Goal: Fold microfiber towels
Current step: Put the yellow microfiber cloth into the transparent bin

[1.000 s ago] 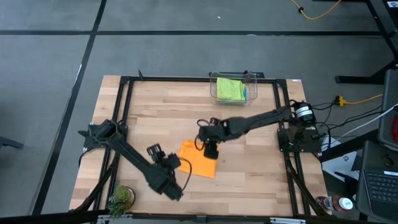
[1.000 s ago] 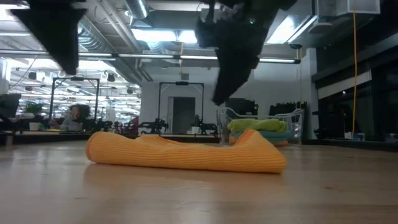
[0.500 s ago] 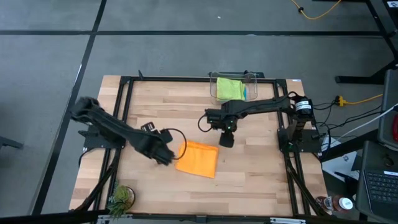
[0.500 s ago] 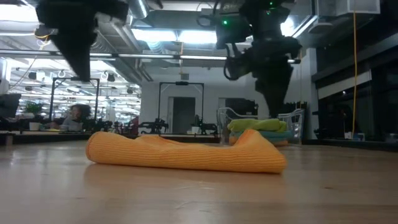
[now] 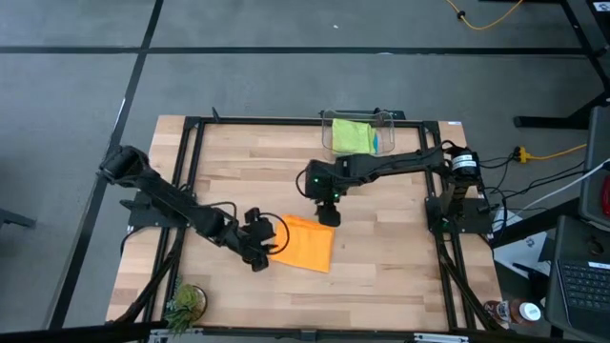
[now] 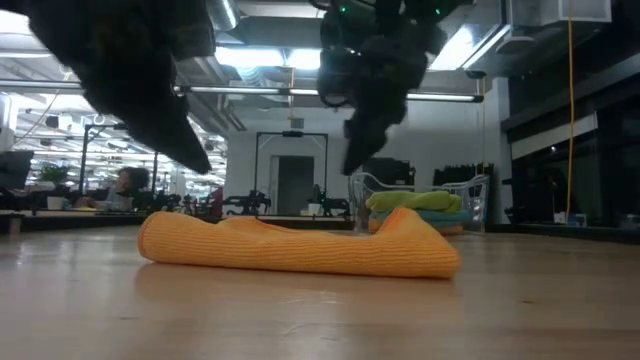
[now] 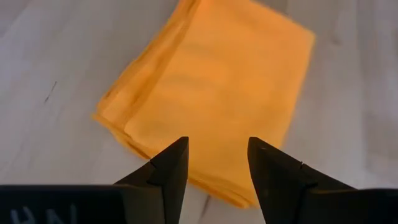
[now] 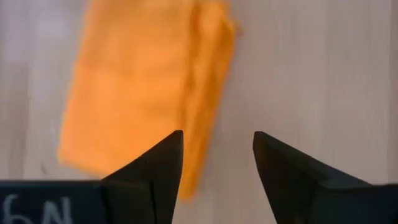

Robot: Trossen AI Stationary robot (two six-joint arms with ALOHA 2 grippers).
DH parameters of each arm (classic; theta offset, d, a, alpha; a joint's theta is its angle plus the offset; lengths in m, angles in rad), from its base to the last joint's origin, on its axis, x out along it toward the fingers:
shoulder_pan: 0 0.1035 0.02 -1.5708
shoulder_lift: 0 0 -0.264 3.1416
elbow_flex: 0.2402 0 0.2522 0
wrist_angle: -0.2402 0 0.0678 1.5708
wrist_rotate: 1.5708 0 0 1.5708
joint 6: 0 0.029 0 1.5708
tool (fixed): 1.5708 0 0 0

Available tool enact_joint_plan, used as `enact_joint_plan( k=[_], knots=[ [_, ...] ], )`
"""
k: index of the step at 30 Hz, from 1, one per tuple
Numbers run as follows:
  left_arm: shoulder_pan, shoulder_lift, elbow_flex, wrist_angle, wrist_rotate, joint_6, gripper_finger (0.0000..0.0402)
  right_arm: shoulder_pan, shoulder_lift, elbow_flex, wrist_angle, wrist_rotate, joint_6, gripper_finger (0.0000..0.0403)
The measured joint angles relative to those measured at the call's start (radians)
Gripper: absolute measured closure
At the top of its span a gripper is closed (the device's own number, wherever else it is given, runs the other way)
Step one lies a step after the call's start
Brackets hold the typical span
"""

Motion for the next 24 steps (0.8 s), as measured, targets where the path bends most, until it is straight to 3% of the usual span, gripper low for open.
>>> enact_joint_plan(
  k=[6, 11, 17, 24],
  knots=[
    [0.000, 0.089, 0.000, 0.013, -0.061, 0.008, 0.0244, 0.000, 0.000, -0.167, 0.405, -0.050, 0.063, 0.0205],
    [-0.002, 0.147, 0.000, 0.087, -0.024, 0.066, 0.0244, -0.022, 0.001, -0.297, 0.600, -0.087, 0.211, 0.0205],
    [-0.001, 0.187, 0.002, 0.200, -0.013, 0.143, 0.0244, -0.027, 0.002, -0.401, 0.679, -0.095, 0.391, 0.0205],
    [0.014, 0.225, 0.002, 0.218, 0.048, 0.139, 0.0244, -0.010, 0.071, -0.403, 0.708, -0.130, 0.472, 0.0205]
  ],
)
